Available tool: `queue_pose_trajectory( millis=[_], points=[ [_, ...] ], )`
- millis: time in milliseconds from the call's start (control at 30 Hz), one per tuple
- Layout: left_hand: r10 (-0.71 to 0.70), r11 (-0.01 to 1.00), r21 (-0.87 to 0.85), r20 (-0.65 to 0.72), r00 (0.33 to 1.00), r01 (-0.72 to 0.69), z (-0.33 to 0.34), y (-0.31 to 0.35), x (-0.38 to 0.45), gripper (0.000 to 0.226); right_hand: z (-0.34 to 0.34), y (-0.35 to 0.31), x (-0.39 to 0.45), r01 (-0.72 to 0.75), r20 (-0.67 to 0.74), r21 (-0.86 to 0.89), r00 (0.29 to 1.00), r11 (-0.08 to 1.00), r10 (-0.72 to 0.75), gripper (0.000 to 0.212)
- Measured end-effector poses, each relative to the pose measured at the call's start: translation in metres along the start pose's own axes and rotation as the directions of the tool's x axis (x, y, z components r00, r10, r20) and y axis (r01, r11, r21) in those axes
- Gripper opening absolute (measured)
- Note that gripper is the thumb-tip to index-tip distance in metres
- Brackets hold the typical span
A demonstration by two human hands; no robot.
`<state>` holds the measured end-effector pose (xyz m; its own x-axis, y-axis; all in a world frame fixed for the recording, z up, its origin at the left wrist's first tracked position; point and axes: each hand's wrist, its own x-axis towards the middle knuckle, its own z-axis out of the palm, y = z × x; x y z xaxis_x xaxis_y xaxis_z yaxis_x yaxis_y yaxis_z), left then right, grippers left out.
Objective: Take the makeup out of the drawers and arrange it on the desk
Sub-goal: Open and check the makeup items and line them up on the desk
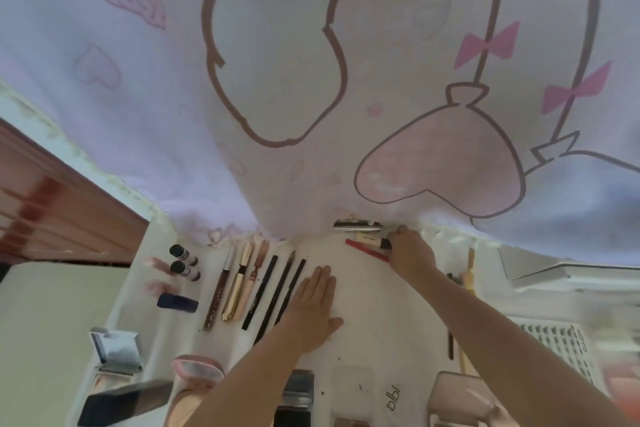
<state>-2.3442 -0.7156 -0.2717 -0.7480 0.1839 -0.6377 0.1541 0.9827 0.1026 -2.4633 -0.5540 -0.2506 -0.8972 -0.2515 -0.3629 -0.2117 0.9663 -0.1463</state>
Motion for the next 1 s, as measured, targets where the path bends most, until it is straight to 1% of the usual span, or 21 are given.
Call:
queue_pose_trajectory(
  millis=[167,267,300,333,367,400,433,467,500,567,600,667,700,733,767,800,867,933,1000],
  points=[
    [-0.011,1.0,-0.014,0.022,1.0,0.011,0.002,0.003,-0.001,0.07,-0.006,0.016,-0.019,0.084,-0.018,0.093,0.996,0.992,-0.082,0.028],
    [-0.016,1.0,-0.021,0.016,1.0,0.017,0.002,0.004,-0.001,0.071,-0.01,0.024,-0.043,0.145,-0.02,0.223,0.989,0.964,-0.144,0.028],
    [-0.018,0.999,-0.05,0.014,1.0,0.019,0.001,0.005,-0.002,0.073,-0.01,0.024,-0.051,0.159,-0.018,0.276,0.987,0.948,-0.16,0.027],
    [-0.022,0.993,-0.117,0.005,1.0,0.023,-0.001,0.006,-0.003,0.075,-0.011,0.023,-0.059,0.161,-0.014,0.334,0.986,0.929,-0.166,0.026],
    [-0.03,0.974,-0.226,-0.02,0.999,0.025,-0.003,0.008,-0.006,0.077,-0.012,0.021,-0.067,0.153,-0.01,0.392,0.987,0.907,-0.162,0.024],
    [-0.049,0.93,-0.367,-0.066,0.997,0.021,-0.006,0.011,-0.007,0.079,-0.013,0.018,-0.074,0.143,-0.009,0.444,0.988,0.884,-0.156,0.022],
    [-0.067,0.866,-0.5,-0.125,0.99,-0.004,-0.009,0.014,-0.009,0.079,-0.013,0.014,-0.08,0.131,-0.01,0.486,0.989,0.864,-0.144,0.019],
    [-0.077,0.804,-0.592,-0.19,0.979,-0.052,-0.014,0.018,-0.011,0.076,-0.013,0.008,-0.085,0.118,-0.009,0.517,0.991,0.848,-0.132,0.017],
    [-0.076,0.771,-0.628,-0.246,0.966,-0.1,-0.019,0.023,-0.013,0.068,-0.012,0.003,-0.088,0.104,-0.007,0.544,0.993,0.833,-0.119,0.018],
    [-0.031,0.789,-0.586,-0.339,0.94,-0.185,-0.026,0.035,-0.021,0.042,-0.009,-0.008,-0.095,0.064,-0.025,0.606,0.998,0.793,-0.062,0.024],
    [-0.013,0.804,-0.554,-0.38,0.925,-0.216,-0.027,0.04,-0.024,0.033,-0.008,-0.012,-0.097,0.039,-0.035,0.631,0.999,0.775,-0.022,0.028],
    [-0.017,0.799,-0.548,-0.43,0.903,-0.246,-0.028,0.046,-0.029,0.024,-0.007,-0.017,-0.098,-0.014,-0.041,0.637,0.998,0.771,0.052,0.039],
    [-0.031,0.79,-0.559,-0.444,0.895,-0.25,-0.028,0.048,-0.032,0.024,-0.009,-0.018,-0.099,-0.029,-0.037,0.622,0.997,0.783,0.067,0.044],
    [-0.051,0.777,-0.579,-0.45,0.891,-0.248,-0.03,0.049,-0.035,0.028,-0.011,-0.02,-0.099,-0.035,-0.032,0.617,0.997,0.786,0.07,0.047],
    [-0.081,0.746,-0.619,-0.451,0.889,-0.246,-0.032,0.051,-0.039,0.034,-0.014,-0.022,-0.1,-0.037,-0.026,0.638,0.997,0.769,0.07,0.049],
    [-0.125,0.685,-0.686,-0.443,0.888,-0.246,-0.035,0.052,-0.041,0.039,-0.018,-0.023,-0.101,-0.029,-0.035,0.681,0.997,0.732,0.072,0.05],
    [-0.204,0.482,-0.839,-0.387,0.899,-0.252,-0.045,0.054,-0.044,0.044,-0.03,-0.025,-0.108,0.018,-0.097,0.748,0.992,0.664,0.082,0.049],
    [-0.234,0.273,-0.935,-0.293,0.927,-0.227,-0.056,0.055,-0.046,0.045,-0.039,-0.026,-0.114,0.095,-0.191,0.732,0.979,0.675,0.069,0.049],
    [-0.196,0.098,-0.985,-0.156,0.968,-0.139,-0.065,0.055,-0.05,0.045,-0.042,-0.027,-0.121,0.196,-0.305,0.64,0.952,0.743,0.012,0.048]
  ],
)
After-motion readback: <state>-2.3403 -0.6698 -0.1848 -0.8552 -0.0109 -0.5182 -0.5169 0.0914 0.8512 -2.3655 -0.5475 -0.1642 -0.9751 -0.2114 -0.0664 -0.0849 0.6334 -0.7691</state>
